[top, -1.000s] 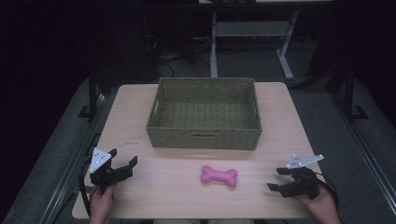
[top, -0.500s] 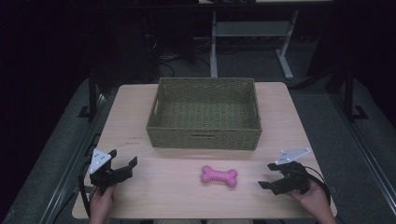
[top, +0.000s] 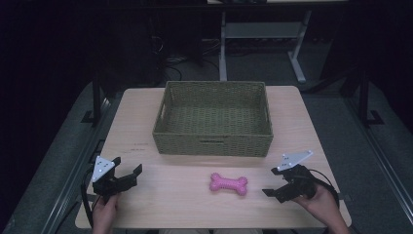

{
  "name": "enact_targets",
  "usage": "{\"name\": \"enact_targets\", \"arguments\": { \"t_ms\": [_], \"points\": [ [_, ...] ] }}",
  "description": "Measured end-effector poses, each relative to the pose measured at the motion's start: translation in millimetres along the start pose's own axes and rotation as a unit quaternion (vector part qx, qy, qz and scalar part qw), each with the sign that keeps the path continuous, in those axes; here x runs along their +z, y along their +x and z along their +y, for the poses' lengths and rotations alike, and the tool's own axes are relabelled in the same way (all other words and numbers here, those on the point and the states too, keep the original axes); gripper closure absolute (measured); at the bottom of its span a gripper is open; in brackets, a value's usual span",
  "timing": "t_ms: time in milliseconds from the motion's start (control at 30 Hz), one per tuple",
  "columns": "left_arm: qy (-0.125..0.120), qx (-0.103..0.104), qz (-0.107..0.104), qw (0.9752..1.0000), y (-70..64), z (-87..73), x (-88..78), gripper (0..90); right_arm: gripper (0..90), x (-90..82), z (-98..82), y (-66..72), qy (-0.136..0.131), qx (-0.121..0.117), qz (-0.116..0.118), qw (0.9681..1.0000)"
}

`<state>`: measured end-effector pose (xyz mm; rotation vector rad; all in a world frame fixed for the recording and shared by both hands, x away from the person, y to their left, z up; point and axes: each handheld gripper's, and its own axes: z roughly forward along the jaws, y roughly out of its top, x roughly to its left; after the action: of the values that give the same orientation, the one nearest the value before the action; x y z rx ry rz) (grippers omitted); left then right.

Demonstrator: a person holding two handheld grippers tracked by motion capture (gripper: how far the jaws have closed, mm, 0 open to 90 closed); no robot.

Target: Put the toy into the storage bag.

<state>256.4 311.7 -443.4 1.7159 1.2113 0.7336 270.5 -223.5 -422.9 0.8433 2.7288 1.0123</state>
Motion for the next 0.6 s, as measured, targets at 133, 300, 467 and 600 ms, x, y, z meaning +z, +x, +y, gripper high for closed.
{"name": "enact_targets", "arguments": {
  "t_ms": [133,300,467,600],
  "points": [
    [0.004,0.002,0.001,1.0000,-0.2,-0.2,0.7,13.8,18.5,-0.4,5.5,-0.6,0.003,-0.002,0.004,1.0000],
    [0.005,0.006,-0.002,1.0000,-1.9,0.2,1.7,13.8,17.1,-0.7,16.3,0.0,0.010,-0.010,0.008,0.9999],
    [0.008,0.012,-0.005,0.9999,-4.3,0.2,3.4,13.8,16.5,4.2,28.4,4.5,0.022,-0.024,0.017,0.9993],
    [0.014,0.017,-0.005,0.9997,-4.2,0.4,5.3,13.8,16.3,10.7,36.4,6.1,0.036,-0.035,0.020,0.9985]
  ]
}}
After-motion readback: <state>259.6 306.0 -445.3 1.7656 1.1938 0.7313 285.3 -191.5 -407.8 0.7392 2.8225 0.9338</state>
